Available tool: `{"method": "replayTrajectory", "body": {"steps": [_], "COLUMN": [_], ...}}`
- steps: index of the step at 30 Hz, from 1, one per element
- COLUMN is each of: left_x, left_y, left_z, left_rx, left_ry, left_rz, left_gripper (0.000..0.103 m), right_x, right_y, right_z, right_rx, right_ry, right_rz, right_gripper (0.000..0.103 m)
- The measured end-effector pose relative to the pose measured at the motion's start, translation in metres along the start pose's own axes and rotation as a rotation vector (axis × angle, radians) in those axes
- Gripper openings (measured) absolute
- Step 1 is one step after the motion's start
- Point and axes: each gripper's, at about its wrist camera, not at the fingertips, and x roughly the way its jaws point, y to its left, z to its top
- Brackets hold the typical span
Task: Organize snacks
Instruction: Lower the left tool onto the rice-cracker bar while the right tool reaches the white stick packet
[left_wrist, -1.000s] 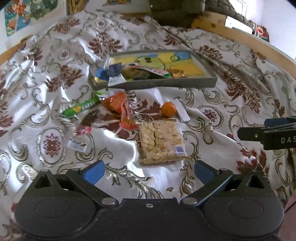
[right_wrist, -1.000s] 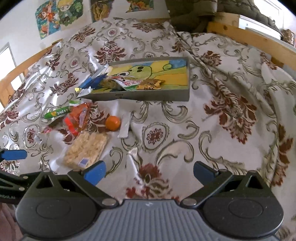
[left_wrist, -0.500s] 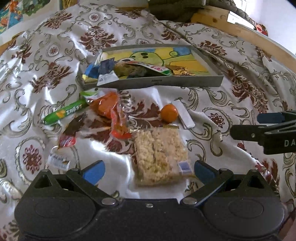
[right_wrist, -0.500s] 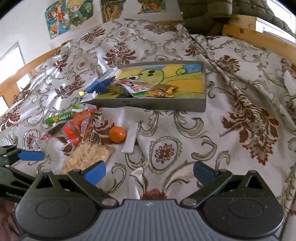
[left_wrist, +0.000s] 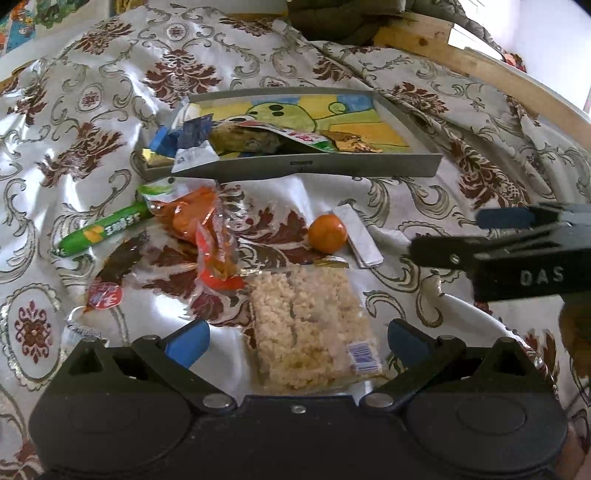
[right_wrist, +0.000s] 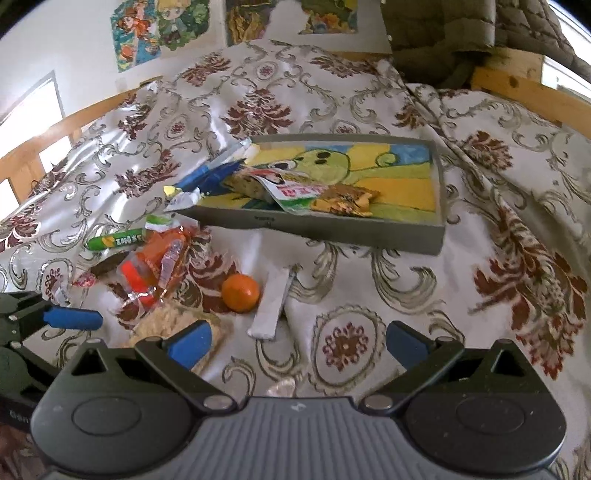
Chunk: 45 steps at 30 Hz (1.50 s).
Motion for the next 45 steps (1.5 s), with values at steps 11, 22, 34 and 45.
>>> {"method": "replayTrajectory", "body": {"steps": [11, 22, 34, 45], "left_x": [0.009, 0.015, 0.018, 0.019], "left_y": [-0.002, 0.002, 0.004, 0.003], "left_z": [0.0, 0.001, -0.002, -0.003], "left_rx": [0.014, -0.005, -0.018, -0.011], "left_ry": [-0.003, 0.017, 0.026, 0.03], "left_rz": [-0.044, -0.032, -0.08, -0.071], "left_gripper": [0.102, 0.097, 0.08, 0.08], "right_x": [0.021, 0.035, 0.044, 0.063], "right_y": [0.005, 0.009, 0.013, 0.015], "right_z": [0.01, 0.012, 0.011, 0.011], "right_rx": [-0.042, -0.041, -0.04, -0.026], "right_ry": [-0.004, 0.02, 0.056, 0.107], "right_rz": [0.027, 0.047, 0.087, 0.097], "right_gripper": [0.097, 0.087, 0.059, 0.048]}}
